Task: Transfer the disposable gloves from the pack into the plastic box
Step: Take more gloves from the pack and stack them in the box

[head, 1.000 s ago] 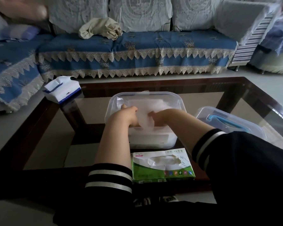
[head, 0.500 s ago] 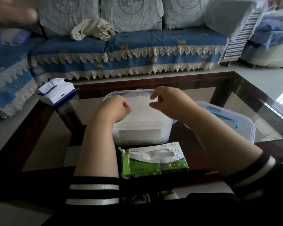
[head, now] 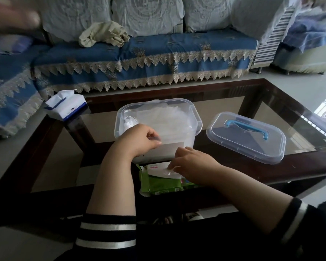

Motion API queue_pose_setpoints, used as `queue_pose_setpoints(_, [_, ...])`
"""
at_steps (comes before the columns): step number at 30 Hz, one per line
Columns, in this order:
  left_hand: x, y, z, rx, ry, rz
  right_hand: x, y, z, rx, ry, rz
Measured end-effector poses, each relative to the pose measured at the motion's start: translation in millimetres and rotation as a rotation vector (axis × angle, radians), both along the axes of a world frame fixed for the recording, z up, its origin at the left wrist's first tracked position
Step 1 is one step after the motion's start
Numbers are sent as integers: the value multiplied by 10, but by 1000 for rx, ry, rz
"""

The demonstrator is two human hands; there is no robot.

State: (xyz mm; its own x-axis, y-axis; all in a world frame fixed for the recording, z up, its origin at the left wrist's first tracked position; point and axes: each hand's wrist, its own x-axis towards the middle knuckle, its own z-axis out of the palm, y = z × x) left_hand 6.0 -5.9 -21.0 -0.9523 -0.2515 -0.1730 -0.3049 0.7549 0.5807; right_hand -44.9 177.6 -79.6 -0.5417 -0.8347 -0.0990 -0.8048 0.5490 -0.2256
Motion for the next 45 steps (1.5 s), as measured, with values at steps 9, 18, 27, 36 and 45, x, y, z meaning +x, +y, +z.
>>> queue_pose_setpoints(9, [339,504,69,278,356,-109,-1,11,-68,-2,83,78])
queue_pose_setpoints(18, [195,554,-363,-123,-178,-143,0,5,-231,5,165,94])
queue_pose_setpoints(27, [161,544,-600,-370,-222,-204,42,49,-223,-332,21,-7])
queue_pose_setpoints(36, [142,618,-596,-517,-242,-205,181,89,217,-973,-242,-310])
queue_pose_setpoints(45, [307,495,-76,99,529,263,151,242,443,-1285,-259,-350])
